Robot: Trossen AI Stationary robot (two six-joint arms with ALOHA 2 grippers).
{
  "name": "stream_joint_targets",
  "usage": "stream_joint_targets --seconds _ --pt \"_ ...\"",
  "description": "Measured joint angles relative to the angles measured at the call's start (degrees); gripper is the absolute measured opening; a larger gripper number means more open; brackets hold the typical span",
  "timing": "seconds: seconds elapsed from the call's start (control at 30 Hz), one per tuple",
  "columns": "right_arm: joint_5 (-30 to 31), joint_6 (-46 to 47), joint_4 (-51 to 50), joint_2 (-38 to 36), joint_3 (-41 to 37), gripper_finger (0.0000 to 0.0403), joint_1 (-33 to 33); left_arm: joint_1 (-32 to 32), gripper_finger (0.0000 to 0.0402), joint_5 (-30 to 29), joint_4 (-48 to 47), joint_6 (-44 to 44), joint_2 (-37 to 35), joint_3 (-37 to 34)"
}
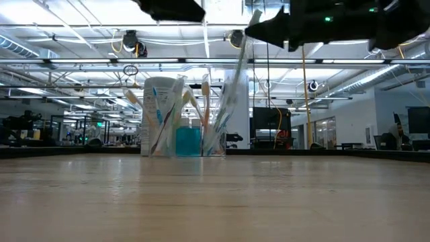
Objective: Pick & Place toothbrushing station
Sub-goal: Put the green toothbrush into the transparent organizer
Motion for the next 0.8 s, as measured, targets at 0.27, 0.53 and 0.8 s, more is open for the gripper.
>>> stream_joint_targets --seconds 0.27,0.53,0.8 --pt "-8.7 0.2 -2.7 5.5 8.4 0.0006 -11.4 0.1 0.0164 -11.0 -1.5 2.6 -9.2 0.0" --pt "-8.9 2.7 -5.4 14.1 12.9 0.0006 -19.2 0.4 0.0161 -11.4 -4.9 -0.3 -9.7 0.0" --pt "-9.1 15.8 -5.9 22.2 13.4 0.0006 -22.9 0.9 0.0161 -11.4 -5.1 -0.5 -9.2 0.0"
